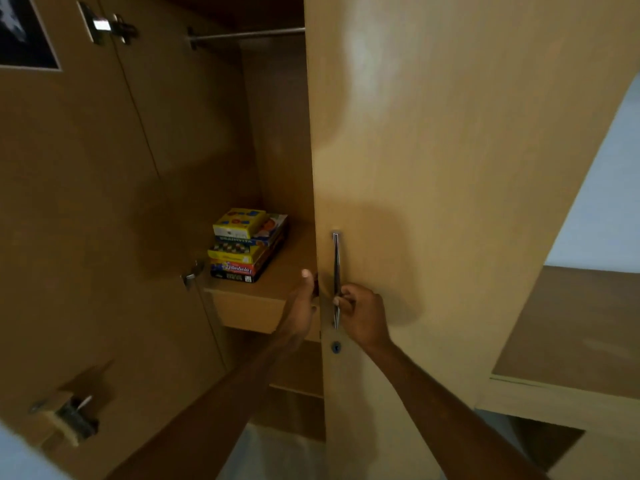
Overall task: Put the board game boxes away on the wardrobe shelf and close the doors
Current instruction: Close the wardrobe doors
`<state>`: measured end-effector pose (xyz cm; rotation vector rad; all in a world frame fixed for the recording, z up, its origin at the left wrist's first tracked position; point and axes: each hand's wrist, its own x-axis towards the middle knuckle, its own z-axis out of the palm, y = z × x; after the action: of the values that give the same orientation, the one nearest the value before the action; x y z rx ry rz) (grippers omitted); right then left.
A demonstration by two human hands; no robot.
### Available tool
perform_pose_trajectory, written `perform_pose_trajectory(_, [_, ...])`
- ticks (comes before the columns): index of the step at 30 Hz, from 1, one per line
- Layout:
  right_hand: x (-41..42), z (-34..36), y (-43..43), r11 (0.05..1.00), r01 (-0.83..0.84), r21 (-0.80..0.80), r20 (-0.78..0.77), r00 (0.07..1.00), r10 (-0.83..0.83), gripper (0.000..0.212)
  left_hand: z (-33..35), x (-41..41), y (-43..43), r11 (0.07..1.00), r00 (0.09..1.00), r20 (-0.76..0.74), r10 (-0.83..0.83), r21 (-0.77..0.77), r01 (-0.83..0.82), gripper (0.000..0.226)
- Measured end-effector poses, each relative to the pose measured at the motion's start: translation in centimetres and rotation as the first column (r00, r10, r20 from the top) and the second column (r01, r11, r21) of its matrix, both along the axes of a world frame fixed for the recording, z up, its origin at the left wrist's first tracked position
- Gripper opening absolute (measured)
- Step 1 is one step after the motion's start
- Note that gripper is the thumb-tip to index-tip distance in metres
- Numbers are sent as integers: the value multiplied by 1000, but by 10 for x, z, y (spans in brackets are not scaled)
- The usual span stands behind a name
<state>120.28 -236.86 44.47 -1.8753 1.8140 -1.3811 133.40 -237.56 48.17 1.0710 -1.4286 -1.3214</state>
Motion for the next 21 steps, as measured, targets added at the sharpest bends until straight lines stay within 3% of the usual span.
perform_pose_trajectory(8, [3, 4, -63, 987, 156, 45, -3, 988, -156, 23, 13, -1, -61, 981, 982, 1, -190, 48, 190, 53])
perform_pose_trajectory(21, [0, 4, -98, 972, 222, 75, -6, 975, -222, 17, 12, 6, -97, 947, 964, -21, -265, 184, 264, 73])
